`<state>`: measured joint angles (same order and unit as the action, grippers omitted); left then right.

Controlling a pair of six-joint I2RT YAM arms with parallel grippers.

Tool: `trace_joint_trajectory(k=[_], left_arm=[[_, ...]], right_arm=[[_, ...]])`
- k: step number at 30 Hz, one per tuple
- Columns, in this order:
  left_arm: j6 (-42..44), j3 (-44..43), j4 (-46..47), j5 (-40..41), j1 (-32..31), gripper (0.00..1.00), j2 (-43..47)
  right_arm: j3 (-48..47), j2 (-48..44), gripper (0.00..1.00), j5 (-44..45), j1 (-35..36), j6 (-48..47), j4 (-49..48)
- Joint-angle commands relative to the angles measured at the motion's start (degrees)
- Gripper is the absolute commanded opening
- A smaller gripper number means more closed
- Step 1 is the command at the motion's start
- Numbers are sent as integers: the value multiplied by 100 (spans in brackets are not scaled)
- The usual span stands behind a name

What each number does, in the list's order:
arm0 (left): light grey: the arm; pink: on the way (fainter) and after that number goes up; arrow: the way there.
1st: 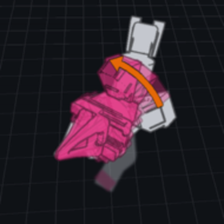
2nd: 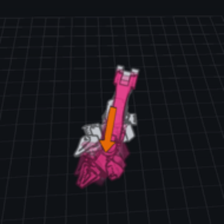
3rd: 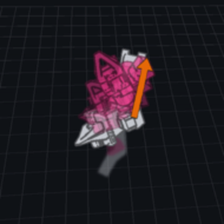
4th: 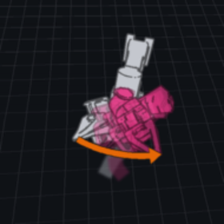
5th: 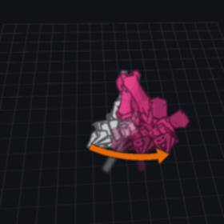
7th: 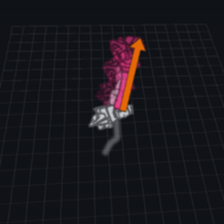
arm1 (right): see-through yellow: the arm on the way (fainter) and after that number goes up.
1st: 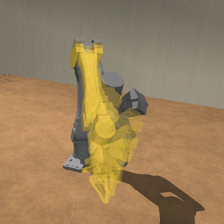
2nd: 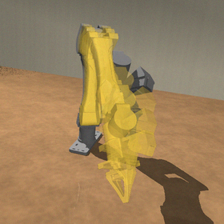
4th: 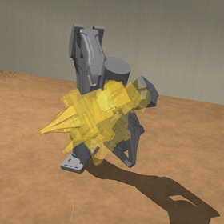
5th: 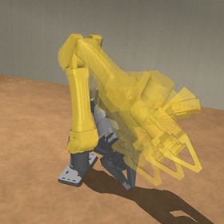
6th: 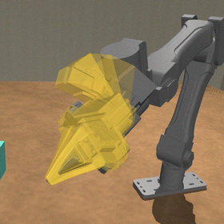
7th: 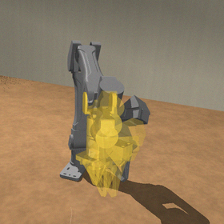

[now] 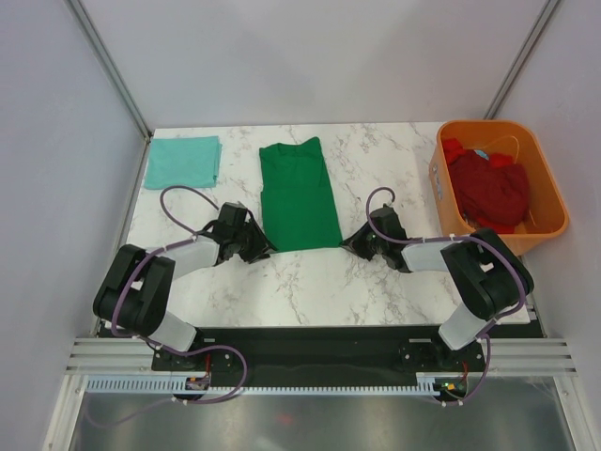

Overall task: Fold and stack the t-shirts
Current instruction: Fold the tshirt

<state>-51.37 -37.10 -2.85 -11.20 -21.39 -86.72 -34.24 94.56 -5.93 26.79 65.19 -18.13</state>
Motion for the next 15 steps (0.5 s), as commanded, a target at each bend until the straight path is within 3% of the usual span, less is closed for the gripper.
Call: trace_joint_trajectory(k=[1, 3, 4, 6, 8, 10, 15], left_arm=[[5, 159, -75, 487, 29, 39, 14], [31, 151, -75, 470, 29, 31, 58], [66, 159, -84, 470, 29, 20, 93], [118, 168, -128, 400, 21, 18, 268], [171, 142, -382, 356, 29, 25, 444], [268, 133, -723, 434, 29, 41, 829], [374, 273, -1165, 619, 29, 53, 1491]], right_arm=[[224, -17, 0, 154, 63, -76, 29], [286, -87, 0, 163, 133, -59, -15], [356, -105, 0, 171, 169, -15, -67], [452, -210, 0, 198, 309, 11, -77], [549, -298, 0, 285, 432, 134, -85], [716, -465, 0, 382, 625, 248, -112], [1120, -895, 0, 786, 933, 626, -226]])
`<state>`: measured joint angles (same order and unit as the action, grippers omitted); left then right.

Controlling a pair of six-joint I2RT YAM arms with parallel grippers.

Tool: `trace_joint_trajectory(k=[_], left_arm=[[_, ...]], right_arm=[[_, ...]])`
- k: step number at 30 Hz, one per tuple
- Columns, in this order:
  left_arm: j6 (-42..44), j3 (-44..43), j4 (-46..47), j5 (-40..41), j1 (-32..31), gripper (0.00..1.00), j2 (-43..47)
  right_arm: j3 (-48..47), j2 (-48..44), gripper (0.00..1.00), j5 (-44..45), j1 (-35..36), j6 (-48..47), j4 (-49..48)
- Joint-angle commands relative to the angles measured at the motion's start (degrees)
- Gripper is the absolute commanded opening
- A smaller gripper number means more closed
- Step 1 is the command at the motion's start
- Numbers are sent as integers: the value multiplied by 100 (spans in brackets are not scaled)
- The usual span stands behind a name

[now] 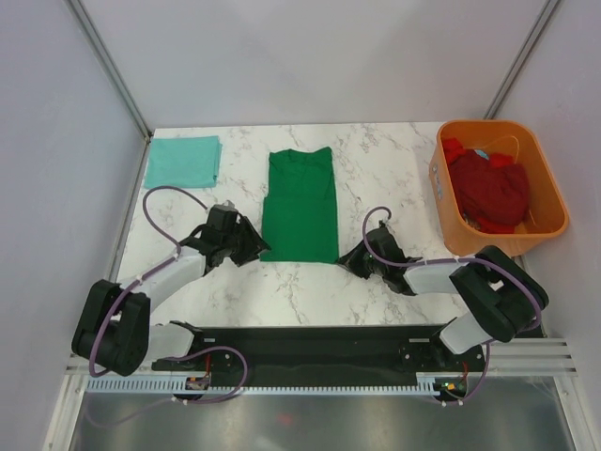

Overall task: Fold and stack the t-shirts
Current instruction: Fold the tshirt

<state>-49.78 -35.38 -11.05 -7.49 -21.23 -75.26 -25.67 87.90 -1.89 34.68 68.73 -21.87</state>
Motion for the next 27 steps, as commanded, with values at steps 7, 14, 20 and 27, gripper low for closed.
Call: trace_joint_trajectory(k=[7, 14, 20, 27], left_arm=[[-207, 400, -293, 151, 23, 56, -76], [-340, 461, -275, 300, 32, 54, -155], [-226, 444, -214, 432, 32, 47, -313], [-94, 321, -74, 249, 23, 36, -296]], right_arm=[[300, -607, 0, 751, 531, 413, 296], [405, -669, 0, 778, 610, 483, 183], [466, -695, 0, 796, 628, 492, 183], [502, -625, 0, 831, 628, 545, 139]])
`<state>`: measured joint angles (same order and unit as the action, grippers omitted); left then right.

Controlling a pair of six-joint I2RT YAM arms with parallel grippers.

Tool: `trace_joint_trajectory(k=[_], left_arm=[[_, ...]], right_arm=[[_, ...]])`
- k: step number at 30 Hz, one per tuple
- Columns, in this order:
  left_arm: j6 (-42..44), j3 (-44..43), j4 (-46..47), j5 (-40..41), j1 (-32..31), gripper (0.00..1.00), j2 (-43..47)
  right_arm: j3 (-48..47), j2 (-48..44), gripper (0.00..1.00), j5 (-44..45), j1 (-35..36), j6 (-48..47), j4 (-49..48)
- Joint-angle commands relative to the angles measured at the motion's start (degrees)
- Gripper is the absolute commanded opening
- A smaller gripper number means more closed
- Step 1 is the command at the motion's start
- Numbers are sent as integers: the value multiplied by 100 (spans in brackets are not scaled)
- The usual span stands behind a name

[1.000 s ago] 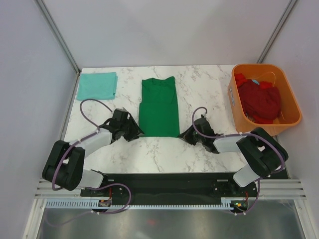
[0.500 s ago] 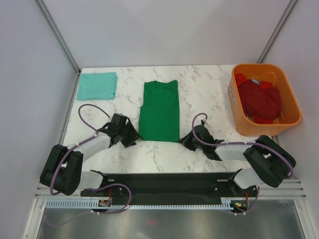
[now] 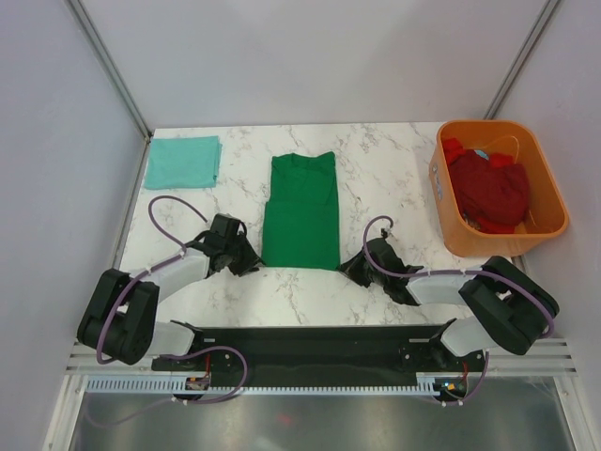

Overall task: Fold and stack the t-shirts
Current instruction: Fold the tshirt

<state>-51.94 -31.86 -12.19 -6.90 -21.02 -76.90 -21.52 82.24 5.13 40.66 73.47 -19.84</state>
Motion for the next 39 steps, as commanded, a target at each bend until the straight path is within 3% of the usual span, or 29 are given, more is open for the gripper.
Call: trace_joint_trajectory(k=[1, 8, 29, 34, 39], left_arm=[[140, -22, 58, 154, 1, 31, -141], [421, 21, 111, -101, -25, 2, 140], [27, 180, -3, -603, -790, 2, 1519], [-18, -22, -442, -489, -799, 2, 1810], [140, -549, -723, -348, -790, 2, 1662]], right_arm=[[86, -50, 0, 129, 29, 79, -73], [122, -207, 0, 199, 29, 71, 94], [395, -2721, 0, 393, 56, -474, 1763], [315, -3283, 0, 550, 55, -553, 2264], [-106, -3267, 0, 832, 47, -860, 2528]])
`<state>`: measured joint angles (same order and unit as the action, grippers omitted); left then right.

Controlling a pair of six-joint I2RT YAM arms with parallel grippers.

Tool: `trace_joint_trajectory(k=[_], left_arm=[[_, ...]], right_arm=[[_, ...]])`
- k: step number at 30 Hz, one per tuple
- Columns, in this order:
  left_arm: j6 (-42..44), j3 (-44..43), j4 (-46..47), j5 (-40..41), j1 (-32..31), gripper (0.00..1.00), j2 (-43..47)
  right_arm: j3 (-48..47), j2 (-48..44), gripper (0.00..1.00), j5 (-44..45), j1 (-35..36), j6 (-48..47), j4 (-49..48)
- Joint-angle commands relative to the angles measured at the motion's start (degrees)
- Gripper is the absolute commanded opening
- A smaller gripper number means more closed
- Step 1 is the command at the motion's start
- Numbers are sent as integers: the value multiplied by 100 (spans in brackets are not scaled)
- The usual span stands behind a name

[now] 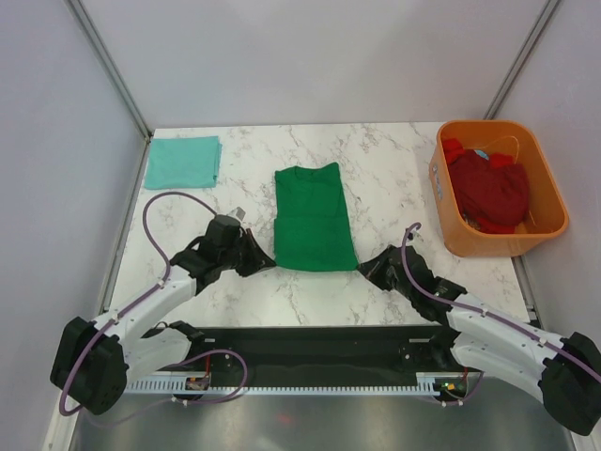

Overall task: Fold and stack the t-shirts
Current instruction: Fold the tshirt

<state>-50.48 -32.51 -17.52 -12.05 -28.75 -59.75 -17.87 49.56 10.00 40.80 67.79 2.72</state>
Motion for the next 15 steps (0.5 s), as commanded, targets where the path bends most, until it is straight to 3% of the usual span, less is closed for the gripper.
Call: trace_joint_trajectory(k=[1, 7, 15], left_arm=[[20, -571, -208, 203, 1, 2, -107], [301, -1344, -252, 230, 273, 2, -704], [740, -2890, -243, 98, 862, 2, -1881]], right_arm=[[-594, 53, 0, 380, 25, -397, 316], [-1770, 807, 0, 380, -273, -1004, 431], [-3379, 2504, 0, -805, -1433, -1997, 229]])
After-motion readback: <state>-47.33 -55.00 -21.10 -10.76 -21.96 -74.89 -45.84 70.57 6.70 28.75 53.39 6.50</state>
